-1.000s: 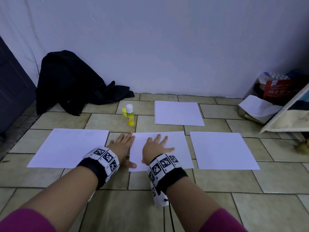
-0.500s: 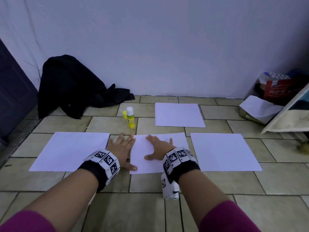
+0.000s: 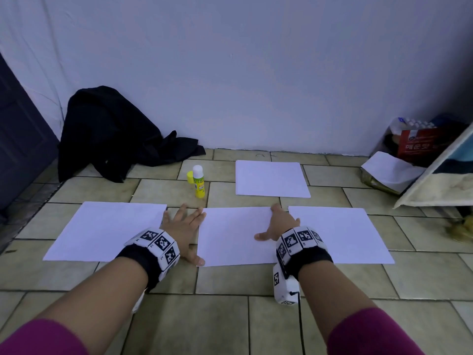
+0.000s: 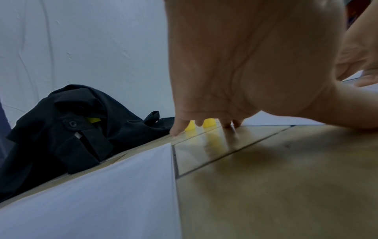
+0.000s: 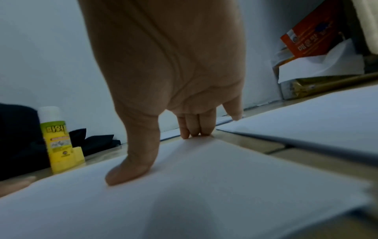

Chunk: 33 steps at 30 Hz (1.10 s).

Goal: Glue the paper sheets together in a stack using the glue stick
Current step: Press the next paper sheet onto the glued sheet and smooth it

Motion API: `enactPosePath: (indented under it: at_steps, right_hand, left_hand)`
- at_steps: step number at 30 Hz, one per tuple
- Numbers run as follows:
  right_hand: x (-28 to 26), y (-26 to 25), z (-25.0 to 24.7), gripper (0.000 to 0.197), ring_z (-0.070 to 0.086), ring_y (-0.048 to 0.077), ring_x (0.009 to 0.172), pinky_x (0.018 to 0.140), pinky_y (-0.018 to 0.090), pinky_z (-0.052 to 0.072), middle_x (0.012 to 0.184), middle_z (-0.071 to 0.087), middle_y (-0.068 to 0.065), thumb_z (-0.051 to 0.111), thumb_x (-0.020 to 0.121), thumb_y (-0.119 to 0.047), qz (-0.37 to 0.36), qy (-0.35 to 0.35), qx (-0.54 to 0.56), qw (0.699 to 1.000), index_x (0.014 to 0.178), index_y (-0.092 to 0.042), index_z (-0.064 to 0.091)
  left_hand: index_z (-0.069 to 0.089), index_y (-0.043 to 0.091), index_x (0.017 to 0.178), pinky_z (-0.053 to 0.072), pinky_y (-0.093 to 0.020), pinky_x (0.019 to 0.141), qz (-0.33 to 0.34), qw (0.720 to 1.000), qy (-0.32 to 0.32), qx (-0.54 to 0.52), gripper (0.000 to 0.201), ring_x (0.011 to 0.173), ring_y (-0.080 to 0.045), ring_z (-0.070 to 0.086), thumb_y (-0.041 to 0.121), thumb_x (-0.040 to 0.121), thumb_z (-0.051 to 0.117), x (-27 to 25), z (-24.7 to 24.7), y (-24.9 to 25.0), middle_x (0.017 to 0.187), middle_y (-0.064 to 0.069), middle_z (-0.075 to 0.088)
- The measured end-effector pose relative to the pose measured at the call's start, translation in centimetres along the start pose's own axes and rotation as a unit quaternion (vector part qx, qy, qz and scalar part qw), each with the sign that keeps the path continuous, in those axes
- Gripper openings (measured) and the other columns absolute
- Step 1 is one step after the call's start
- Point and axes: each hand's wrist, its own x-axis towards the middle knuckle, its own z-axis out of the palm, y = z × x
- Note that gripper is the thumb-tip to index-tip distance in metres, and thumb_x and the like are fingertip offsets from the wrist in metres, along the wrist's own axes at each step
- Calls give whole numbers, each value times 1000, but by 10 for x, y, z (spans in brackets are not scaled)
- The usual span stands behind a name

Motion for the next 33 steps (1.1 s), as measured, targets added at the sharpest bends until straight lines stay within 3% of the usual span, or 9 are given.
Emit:
enactPosePath:
  at_steps: [4,8,13,18,21,25,28,31,33]
  right_hand:
    - [-10,-7,2,100,12,27,145,114,53,15,155,12,14,69,75,-59,29,28,-115,993,147,-10,19]
    - [-28,-30,8,50,21,29,134,101,40,34,142,25,13,62,87,-42,8,67,-198,978,127,-14,48]
    - [-40,-52,24,40,26,30,130,98,39,34,136,31,12,45,91,-13,-47,56,-184,980,130,-20,47]
    - [-50,-67,40,61,28,33,129,99,49,38,139,31,12,58,90,-43,-90,6,-104,990,139,-17,32]
    - [-56,-75,50,73,32,34,127,94,46,40,139,32,12,63,84,-52,-155,11,-128,980,137,-12,32]
    - [-56,-79,51,77,18,34,141,108,50,31,151,21,10,66,87,-33,-248,-30,-126,960,146,-9,23]
    - [-58,-84,44,87,0,25,148,115,56,14,160,4,6,62,90,-28,-287,-90,-111,947,152,-8,5]
    - [-59,-91,45,95,1,20,148,116,55,6,160,3,7,61,88,-42,-311,-107,-94,940,152,-6,1]
    - [-56,-91,45,87,10,18,147,115,55,0,160,7,4,59,91,-34,-305,-96,-93,943,152,-8,3]
  left_hand:
    - [-3,19,153,3,-63,113,-2,999,20,49,126,147,-26,-13,73,64,68,-6,-3,3,160,6,-8]
    - [53,17,122,31,-45,105,-20,991,131,-19,78,126,-21,42,80,77,41,-12,-18,14,129,0,50]
    - [49,17,131,40,-35,98,84,984,154,-10,43,121,-20,45,42,96,48,-18,-7,41,133,0,49]
    - [65,20,109,47,-29,83,64,979,183,-59,23,100,-21,59,33,91,57,-29,-6,45,111,-1,64]
    - [53,18,127,43,-30,93,36,976,180,-115,58,119,-19,48,49,80,69,-27,0,34,130,-1,54]
    - [10,9,153,24,-41,116,-3,988,101,-118,111,148,-20,2,63,75,67,-24,12,20,162,-1,3]
    - [0,9,154,21,-40,117,-1,993,90,-80,110,149,-20,-6,64,80,60,-26,15,20,162,-3,-4]
    - [-5,10,153,19,-39,116,-1,994,84,-68,105,148,-20,-10,59,85,58,-30,17,22,162,-3,-7]
    - [-8,9,153,17,-38,117,-7,995,71,-67,106,148,-20,-13,61,86,54,-28,17,22,161,-4,-10]
